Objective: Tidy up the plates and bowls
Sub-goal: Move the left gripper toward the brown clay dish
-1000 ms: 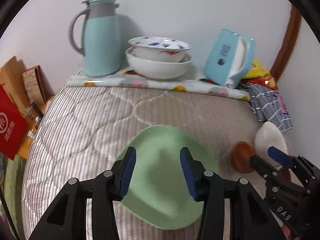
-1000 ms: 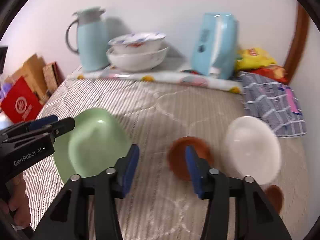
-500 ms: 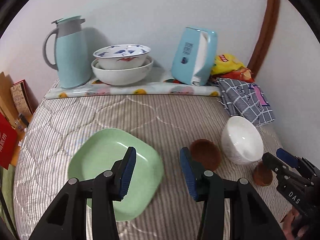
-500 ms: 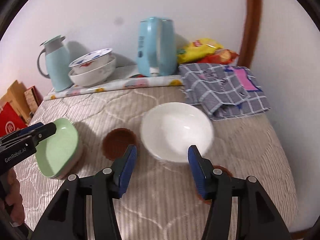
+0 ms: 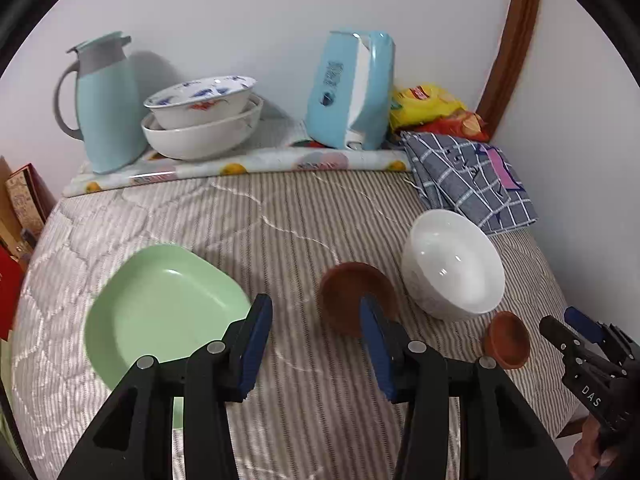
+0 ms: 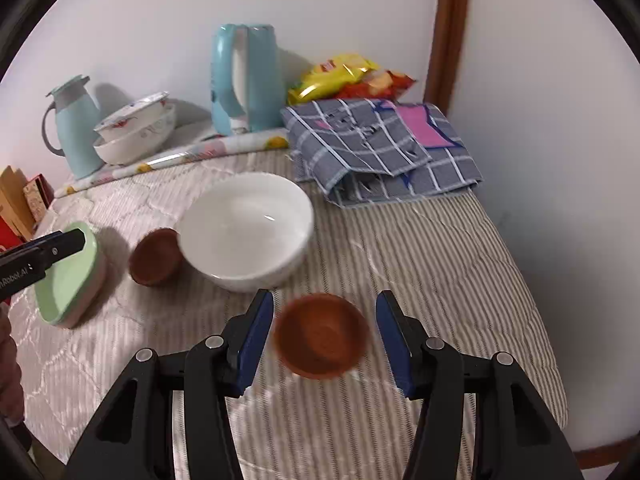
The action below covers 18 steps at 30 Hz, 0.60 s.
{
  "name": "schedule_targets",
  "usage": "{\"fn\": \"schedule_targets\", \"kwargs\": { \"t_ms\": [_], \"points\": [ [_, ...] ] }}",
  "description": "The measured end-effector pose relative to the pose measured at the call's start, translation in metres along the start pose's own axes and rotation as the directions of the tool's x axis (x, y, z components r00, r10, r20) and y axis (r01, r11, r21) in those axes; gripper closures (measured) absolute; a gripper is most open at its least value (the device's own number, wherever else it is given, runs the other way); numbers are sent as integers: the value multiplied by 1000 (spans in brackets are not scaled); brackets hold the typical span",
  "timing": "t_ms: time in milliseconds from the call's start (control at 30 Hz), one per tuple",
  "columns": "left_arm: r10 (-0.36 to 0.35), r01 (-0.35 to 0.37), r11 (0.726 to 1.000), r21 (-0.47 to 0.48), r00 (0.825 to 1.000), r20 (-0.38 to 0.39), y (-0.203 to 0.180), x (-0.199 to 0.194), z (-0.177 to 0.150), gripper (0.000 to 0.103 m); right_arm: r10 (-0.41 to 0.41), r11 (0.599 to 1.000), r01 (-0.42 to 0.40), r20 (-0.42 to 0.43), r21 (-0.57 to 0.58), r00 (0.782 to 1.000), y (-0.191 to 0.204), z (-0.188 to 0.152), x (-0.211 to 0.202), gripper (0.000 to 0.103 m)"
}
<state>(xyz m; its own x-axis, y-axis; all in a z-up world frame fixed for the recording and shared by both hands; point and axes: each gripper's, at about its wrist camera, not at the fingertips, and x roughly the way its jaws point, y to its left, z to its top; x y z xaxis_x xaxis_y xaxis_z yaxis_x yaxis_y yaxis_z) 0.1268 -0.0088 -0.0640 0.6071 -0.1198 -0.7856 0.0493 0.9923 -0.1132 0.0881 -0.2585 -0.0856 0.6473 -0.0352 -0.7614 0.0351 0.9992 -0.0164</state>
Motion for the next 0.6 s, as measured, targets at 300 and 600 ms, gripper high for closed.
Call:
{"fn": "schedule_targets", "kwargs": {
  "t_ms": [300, 600],
  "points": [
    [-11, 10, 1000, -14, 999, -52, -14, 26, -7, 59, 0, 1000, 2, -56, 27, 998, -26, -18, 23, 50],
    [-18, 10, 998, -65, 993, -113, -13, 55, -10, 59, 34, 998, -29, -103, 49, 994, -35, -26, 50, 51]
  ]
}}
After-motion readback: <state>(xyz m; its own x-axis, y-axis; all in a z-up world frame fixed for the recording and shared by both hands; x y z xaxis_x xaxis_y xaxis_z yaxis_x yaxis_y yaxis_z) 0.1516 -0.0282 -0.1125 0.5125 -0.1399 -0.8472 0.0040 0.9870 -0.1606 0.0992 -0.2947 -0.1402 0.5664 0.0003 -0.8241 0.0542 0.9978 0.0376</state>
